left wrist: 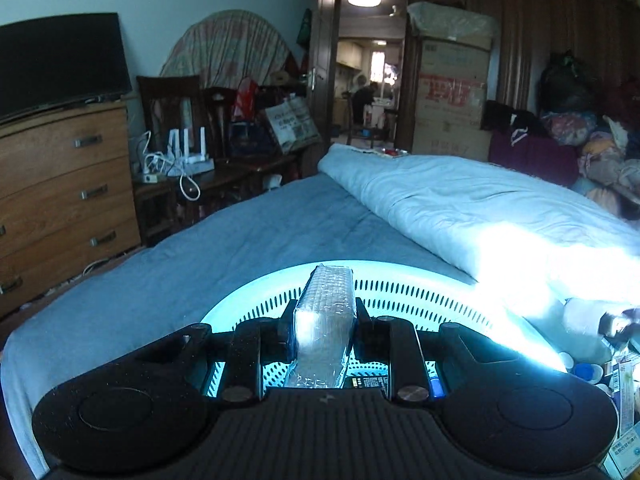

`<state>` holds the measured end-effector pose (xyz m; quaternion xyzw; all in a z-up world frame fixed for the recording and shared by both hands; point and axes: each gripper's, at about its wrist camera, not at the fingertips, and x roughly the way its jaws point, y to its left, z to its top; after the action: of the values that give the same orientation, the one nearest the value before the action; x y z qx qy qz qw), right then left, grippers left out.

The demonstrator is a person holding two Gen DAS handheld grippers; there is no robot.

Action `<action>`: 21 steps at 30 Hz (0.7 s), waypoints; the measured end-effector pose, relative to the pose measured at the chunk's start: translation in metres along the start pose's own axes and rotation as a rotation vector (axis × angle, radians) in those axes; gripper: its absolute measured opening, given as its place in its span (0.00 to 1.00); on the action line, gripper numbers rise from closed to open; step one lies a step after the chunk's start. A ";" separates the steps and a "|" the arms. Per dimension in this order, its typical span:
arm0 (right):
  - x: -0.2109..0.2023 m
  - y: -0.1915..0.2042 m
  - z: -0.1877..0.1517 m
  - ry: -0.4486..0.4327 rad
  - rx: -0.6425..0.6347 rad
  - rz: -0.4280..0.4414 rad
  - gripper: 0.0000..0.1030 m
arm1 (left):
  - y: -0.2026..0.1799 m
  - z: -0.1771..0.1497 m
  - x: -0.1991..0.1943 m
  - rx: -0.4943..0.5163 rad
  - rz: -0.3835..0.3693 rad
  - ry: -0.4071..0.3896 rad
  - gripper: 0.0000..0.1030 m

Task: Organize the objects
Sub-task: 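Carry the tissue packet and clear box over the basket, then open both tools to drop the packet and box into the basket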

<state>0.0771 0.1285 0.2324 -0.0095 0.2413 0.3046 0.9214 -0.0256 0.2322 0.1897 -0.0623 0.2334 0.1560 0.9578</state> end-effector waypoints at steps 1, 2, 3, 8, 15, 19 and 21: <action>0.003 0.002 -0.001 0.006 0.000 0.000 0.52 | 0.001 0.000 0.003 -0.001 0.001 0.003 0.26; 0.006 0.004 -0.004 0.011 -0.001 0.000 0.52 | 0.003 -0.001 0.004 -0.001 0.001 0.005 0.26; 0.009 0.006 -0.005 0.014 -0.001 0.001 0.52 | 0.005 -0.002 0.005 -0.001 0.002 0.008 0.26; 0.026 0.015 -0.002 0.020 -0.005 0.006 0.52 | 0.009 -0.003 0.013 0.002 0.005 0.017 0.25; 0.024 0.022 -0.002 0.017 -0.005 0.006 0.52 | 0.011 -0.003 0.020 0.008 0.008 0.029 0.25; 0.026 0.023 -0.001 0.018 -0.003 0.003 0.52 | 0.011 -0.003 0.021 0.010 0.009 0.029 0.26; 0.026 0.023 0.000 0.018 -0.004 0.003 0.53 | 0.010 -0.002 0.022 0.018 0.020 0.030 0.28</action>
<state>0.0823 0.1617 0.2235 -0.0136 0.2490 0.3065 0.9186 -0.0115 0.2474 0.1768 -0.0539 0.2499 0.1626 0.9530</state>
